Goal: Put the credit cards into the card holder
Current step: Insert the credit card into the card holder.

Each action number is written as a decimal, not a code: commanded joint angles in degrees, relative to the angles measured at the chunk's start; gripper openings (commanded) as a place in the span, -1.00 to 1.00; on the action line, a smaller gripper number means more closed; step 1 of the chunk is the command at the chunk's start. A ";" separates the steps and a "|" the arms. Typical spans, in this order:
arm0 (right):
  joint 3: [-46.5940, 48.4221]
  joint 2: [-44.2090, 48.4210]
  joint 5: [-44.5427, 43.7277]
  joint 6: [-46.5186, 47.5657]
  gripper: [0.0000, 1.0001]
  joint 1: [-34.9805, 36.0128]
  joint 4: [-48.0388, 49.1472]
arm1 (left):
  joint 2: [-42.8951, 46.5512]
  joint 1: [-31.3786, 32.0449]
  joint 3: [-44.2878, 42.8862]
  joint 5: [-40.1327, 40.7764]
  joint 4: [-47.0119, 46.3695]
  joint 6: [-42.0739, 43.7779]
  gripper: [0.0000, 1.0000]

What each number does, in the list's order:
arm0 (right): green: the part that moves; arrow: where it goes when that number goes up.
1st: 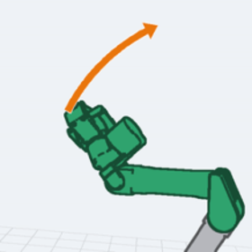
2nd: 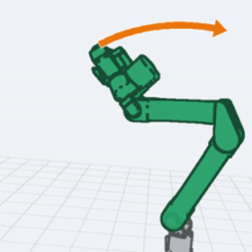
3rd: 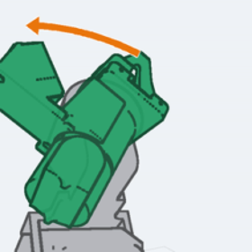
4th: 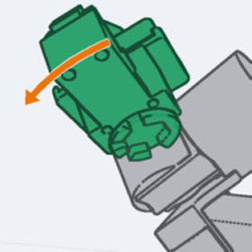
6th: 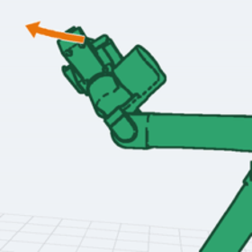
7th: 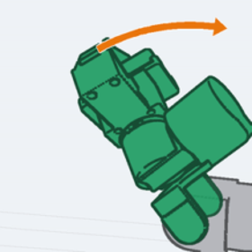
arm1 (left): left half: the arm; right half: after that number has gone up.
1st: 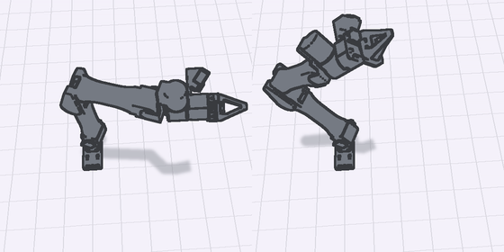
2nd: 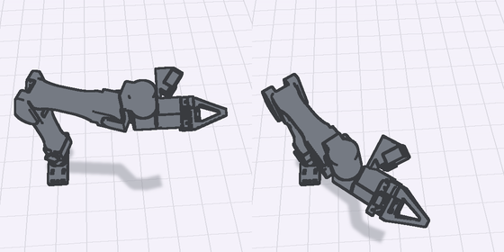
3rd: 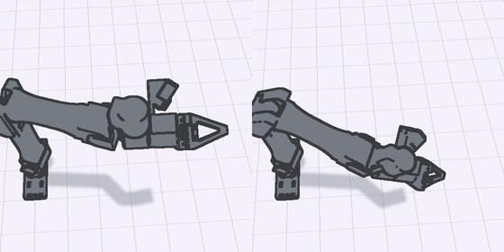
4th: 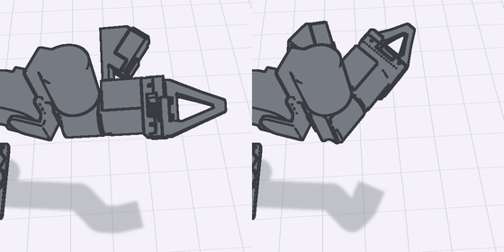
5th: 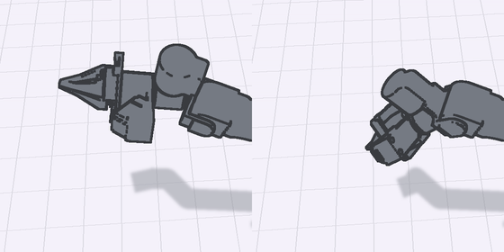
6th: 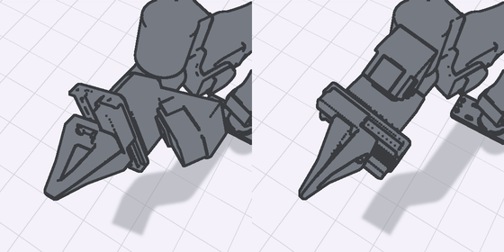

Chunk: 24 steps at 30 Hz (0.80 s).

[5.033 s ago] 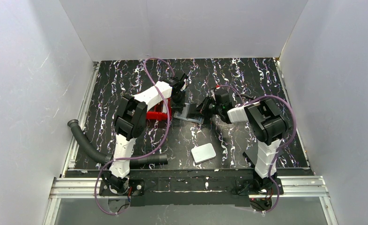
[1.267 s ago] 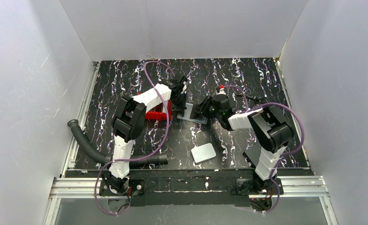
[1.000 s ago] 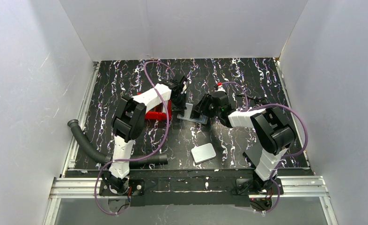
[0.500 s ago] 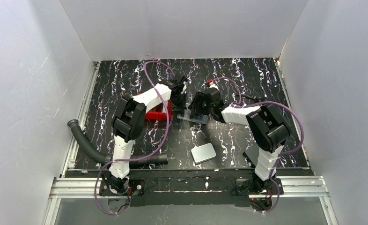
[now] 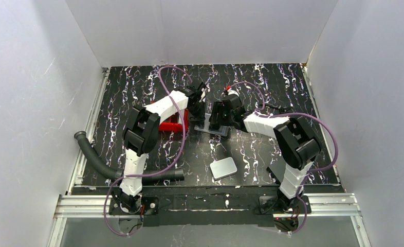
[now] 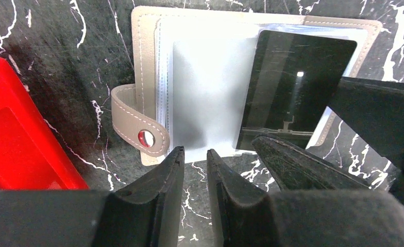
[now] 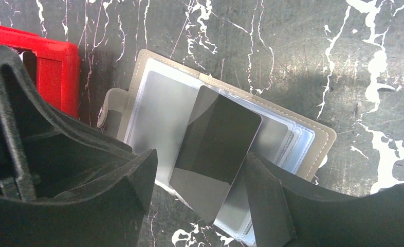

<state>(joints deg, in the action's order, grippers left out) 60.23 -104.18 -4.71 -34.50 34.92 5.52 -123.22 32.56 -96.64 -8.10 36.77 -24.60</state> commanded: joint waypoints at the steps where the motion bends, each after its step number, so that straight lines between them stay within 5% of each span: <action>1: -0.47 -1.01 0.81 0.54 0.41 -0.46 -7.95 | 5.09 -1.11 -2.37 -2.25 2.34 0.60 -0.54; 10: -1.41 -0.45 1.25 0.06 0.16 -0.61 -7.32 | 2.61 -2.87 -2.87 -0.78 1.82 0.52 -0.85; 18: -1.78 -1.71 4.26 -0.19 -0.28 -1.85 -4.77 | -1.53 -2.85 -4.76 0.86 2.60 1.48 -0.93; 24: -5.80 -4.28 16.13 -2.76 -0.68 -4.99 6.95 | -4.29 -2.15 -5.01 2.06 3.39 2.16 -0.96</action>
<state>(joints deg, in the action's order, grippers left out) 58.70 -105.71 3.77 -35.86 31.75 8.71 -126.32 29.95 -100.29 -7.86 38.00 -23.59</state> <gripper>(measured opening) 0.236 0.023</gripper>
